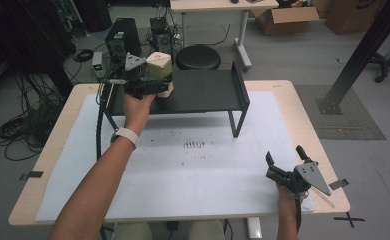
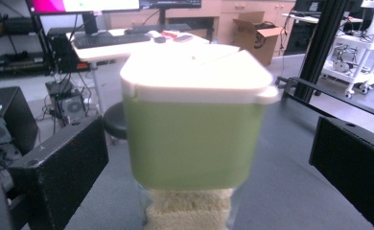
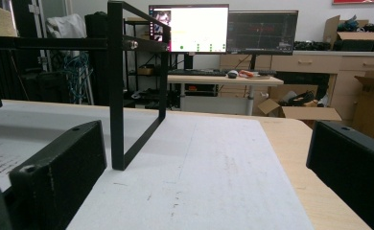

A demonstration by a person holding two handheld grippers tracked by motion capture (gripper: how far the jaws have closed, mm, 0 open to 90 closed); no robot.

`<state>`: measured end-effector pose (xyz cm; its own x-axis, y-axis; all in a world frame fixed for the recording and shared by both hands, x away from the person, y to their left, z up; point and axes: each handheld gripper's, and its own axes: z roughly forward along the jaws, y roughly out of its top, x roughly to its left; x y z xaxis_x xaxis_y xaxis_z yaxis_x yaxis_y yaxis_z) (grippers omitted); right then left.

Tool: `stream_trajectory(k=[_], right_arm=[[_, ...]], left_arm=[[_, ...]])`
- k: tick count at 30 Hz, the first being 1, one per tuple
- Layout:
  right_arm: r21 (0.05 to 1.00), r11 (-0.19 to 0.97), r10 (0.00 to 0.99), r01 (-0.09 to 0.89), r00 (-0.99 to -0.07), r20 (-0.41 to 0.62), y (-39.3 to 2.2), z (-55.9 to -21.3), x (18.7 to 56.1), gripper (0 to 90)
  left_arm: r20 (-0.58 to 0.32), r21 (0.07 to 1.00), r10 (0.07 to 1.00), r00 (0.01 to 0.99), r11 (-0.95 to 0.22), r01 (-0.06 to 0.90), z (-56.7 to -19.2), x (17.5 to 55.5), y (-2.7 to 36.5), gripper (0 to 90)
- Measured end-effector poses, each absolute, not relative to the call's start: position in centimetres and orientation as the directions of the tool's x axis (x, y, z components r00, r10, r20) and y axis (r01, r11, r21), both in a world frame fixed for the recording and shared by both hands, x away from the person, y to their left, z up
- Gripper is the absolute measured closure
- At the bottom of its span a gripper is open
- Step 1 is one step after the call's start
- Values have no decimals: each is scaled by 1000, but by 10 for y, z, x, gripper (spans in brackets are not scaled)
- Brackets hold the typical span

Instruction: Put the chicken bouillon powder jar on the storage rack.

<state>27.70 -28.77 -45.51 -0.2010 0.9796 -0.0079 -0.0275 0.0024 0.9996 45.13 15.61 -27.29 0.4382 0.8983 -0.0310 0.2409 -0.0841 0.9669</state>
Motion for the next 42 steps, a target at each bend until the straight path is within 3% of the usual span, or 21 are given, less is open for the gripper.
stream_trajectory(k=[4, 42], right_arm=[[1000, 3, 979, -29, -202, -9, -288, -455, 277, 0], [1000, 6, 979, -22, -202, -10, -288, -455, 278, 0]], left_arm=[[14, 968, 896, 445, -122, 217, -269, 444, 158, 3], [-61, 997, 818, 571, 17, 82, -276, 362, 201, 4]])
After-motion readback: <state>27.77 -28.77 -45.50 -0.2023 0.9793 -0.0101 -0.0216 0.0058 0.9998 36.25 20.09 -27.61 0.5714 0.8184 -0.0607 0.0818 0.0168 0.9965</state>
